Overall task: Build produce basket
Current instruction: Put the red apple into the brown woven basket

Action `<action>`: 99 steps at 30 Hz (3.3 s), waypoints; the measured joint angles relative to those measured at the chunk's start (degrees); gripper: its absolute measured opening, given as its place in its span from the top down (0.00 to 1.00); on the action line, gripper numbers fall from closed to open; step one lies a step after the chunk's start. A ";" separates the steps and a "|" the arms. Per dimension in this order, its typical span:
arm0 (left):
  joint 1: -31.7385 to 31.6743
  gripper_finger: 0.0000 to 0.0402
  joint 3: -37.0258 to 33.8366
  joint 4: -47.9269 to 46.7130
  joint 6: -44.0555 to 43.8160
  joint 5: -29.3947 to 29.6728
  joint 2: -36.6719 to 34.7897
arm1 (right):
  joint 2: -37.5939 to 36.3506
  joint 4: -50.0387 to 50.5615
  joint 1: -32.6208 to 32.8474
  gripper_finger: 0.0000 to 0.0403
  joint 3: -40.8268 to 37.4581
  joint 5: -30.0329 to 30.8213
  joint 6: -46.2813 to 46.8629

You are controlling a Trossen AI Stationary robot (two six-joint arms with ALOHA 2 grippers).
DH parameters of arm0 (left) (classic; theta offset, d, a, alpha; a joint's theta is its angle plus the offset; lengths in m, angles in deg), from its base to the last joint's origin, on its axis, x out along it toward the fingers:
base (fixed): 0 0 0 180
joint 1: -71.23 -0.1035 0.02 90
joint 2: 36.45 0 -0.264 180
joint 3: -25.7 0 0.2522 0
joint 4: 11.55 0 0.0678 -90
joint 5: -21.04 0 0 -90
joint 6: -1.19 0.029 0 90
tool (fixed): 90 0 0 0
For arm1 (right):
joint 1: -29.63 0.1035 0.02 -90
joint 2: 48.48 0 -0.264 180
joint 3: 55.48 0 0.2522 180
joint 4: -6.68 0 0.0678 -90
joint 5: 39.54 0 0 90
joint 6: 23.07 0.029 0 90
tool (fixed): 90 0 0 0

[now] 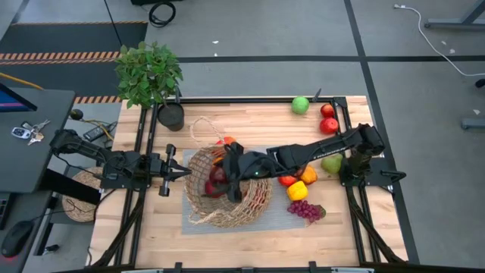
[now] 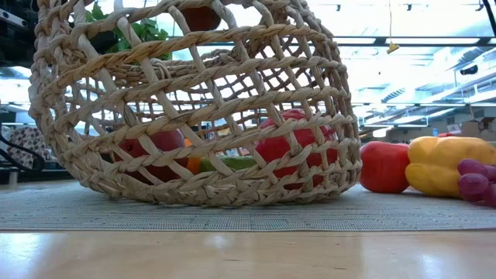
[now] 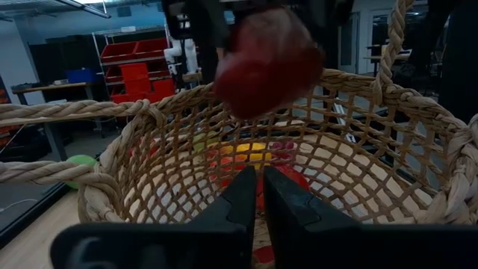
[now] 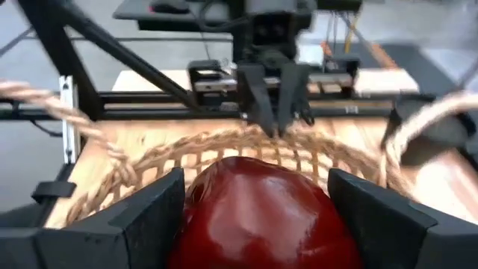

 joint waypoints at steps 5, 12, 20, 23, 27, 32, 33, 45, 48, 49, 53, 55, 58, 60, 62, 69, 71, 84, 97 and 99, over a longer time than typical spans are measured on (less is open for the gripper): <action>-0.01 0.92 0.02 0.00 0.00 0.00 0.02 | 0.06 -8.10 -1.03 0.19 -3.98 1.19 -2.35; 0.00 0.92 0.01 -0.04 0.00 -0.02 0.00 | 4.04 -10.54 -2.78 0.19 -1.18 -1.57 -2.22; -0.02 0.92 0.01 0.00 0.00 -0.02 0.02 | 17.44 9.05 -3.69 0.19 19.30 -2.33 -4.45; -0.02 0.93 0.00 0.00 0.00 -0.02 0.00 | 20.68 17.67 -4.56 0.19 26.17 -2.50 -4.65; -0.02 0.93 0.01 -0.05 0.01 -0.05 0.02 | 23.31 23.48 -5.88 0.19 28.89 -5.79 -6.29; -0.01 0.91 0.01 -0.03 0.00 0.00 0.00 | 25.12 26.74 -6.65 0.19 28.94 -8.35 -8.16; -0.02 0.91 0.00 0.05 -0.02 0.00 0.02 | 25.23 27.81 -6.77 0.18 28.94 -8.28 -8.17; -0.02 0.92 0.00 -0.01 -0.02 0.02 0.01 | 25.30 30.83 -7.08 0.03 30.09 -6.26 -6.97; -0.02 0.91 0.02 0.00 0.00 0.00 0.02 | 24.31 32.96 -7.08 0.04 33.71 -3.58 -7.20; -0.02 0.91 0.02 0.00 0.00 0.00 0.00 | 23.47 33.82 -7.08 0.04 34.77 -3.26 -7.25; 0.03 0.92 0.00 -0.01 0.00 -0.07 0.00 | 19.11 34.92 -7.19 0.05 36.26 -1.94 -7.60; 0.03 0.92 0.01 -0.04 0.00 -0.07 0.02 | 17.20 35.96 -7.19 0.05 36.21 -1.02 -7.16; 0.03 0.93 0.00 -0.02 0.00 -0.07 0.02 | 14.21 37.85 -6.79 0.05 36.17 -0.68 -7.21; 0.01 0.93 0.02 -0.02 -0.02 -0.07 0.00 | 12.92 38.86 -6.37 0.05 36.17 0.16 -7.12; 0.01 0.92 0.00 -0.02 0.00 -0.07 0.02 | 12.43 41.01 -6.00 0.05 36.17 1.60 -6.48; -0.02 0.91 0.00 -0.02 0.00 -0.02 0.02 | 12.21 49.92 -4.55 0.05 34.26 8.79 -3.47; -0.02 0.92 0.00 -0.02 0.00 -0.02 0.00 | 11.89 51.47 -4.23 0.05 32.53 10.51 -2.86; -0.02 0.91 0.00 0.00 0.00 -0.02 0.02 | -6.75 34.42 -6.47 0.10 3.47 11.52 -0.93; -0.02 0.92 0.01 0.00 0.00 -0.01 0.01 | -29.97 3.99 -16.32 0.11 -38.25 9.88 -2.75; -0.02 0.91 0.01 0.00 0.00 0.00 0.01 | -31.77 1.27 -17.89 0.11 -42.21 9.87 -2.88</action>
